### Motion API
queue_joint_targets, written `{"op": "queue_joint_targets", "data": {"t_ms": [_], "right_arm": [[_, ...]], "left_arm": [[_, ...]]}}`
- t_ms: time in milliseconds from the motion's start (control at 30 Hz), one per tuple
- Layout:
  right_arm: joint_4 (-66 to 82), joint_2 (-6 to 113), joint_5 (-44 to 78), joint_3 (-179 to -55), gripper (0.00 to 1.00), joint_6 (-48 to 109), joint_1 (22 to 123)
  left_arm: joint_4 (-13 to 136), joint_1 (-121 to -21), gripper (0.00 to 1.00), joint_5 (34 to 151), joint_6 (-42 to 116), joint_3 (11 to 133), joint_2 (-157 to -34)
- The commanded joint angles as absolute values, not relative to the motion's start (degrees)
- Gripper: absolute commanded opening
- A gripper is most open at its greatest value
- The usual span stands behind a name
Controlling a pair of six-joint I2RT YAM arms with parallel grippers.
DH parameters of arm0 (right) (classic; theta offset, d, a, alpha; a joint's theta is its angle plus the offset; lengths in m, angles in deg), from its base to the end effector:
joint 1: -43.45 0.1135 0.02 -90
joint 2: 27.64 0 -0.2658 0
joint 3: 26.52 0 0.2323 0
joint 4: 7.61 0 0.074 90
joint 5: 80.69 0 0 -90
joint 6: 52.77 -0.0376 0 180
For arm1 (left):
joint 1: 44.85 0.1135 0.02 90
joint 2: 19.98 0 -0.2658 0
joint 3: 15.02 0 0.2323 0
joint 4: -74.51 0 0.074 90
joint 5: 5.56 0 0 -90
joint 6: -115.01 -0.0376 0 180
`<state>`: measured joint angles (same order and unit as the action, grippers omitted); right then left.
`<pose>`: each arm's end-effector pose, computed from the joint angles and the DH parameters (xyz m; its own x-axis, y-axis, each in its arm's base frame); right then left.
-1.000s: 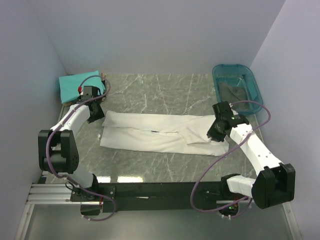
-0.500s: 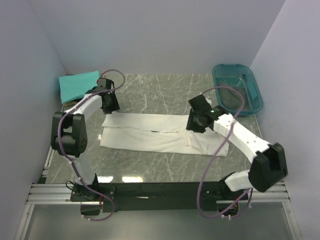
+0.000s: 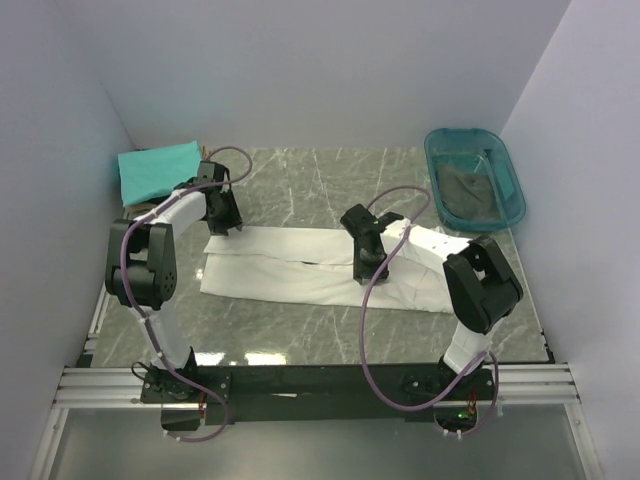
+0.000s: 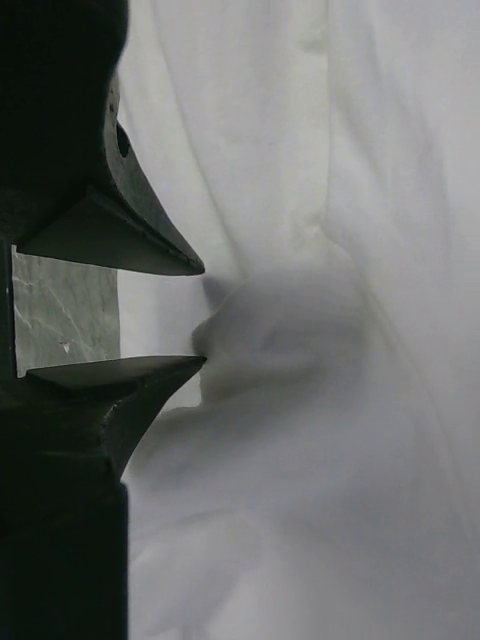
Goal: Fold and stack the t-shirts
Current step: Fold the tshirt
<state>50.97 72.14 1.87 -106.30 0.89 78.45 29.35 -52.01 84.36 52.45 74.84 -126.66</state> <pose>0.2530 0.1712 0.1869 -0.9714 0.0372 -0.2347 0.0346 0.9993 0.0151 0.3682 -0.0462 0.2024 -0.8345 -0.3596 -0.4175 -0.2936 0.9313 -0.2154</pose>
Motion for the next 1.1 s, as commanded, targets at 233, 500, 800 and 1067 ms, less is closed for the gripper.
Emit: {"op": "queue_joint_targets", "data": {"t_ms": [233,500,800,1067], "right_arm": [[54.03,72.99,-3.34,-108.20,0.43,-0.83,78.34],[54.20,73.70,-0.27,-108.19,0.15,0.31,78.25],[59.30,66.15,8.68,-112.50,0.00,3.73,76.76],[61.06,64.65,18.19,-110.13,0.21,8.05,74.21]], "left_arm": [[30.10,-51.79,0.47,85.05,51.29,75.35,-127.47],[29.92,-51.88,0.47,84.88,51.03,75.62,-127.65],[30.28,-51.79,0.46,84.61,51.03,74.65,-127.47],[30.19,-51.79,0.46,84.61,51.03,74.65,-127.74]]}}
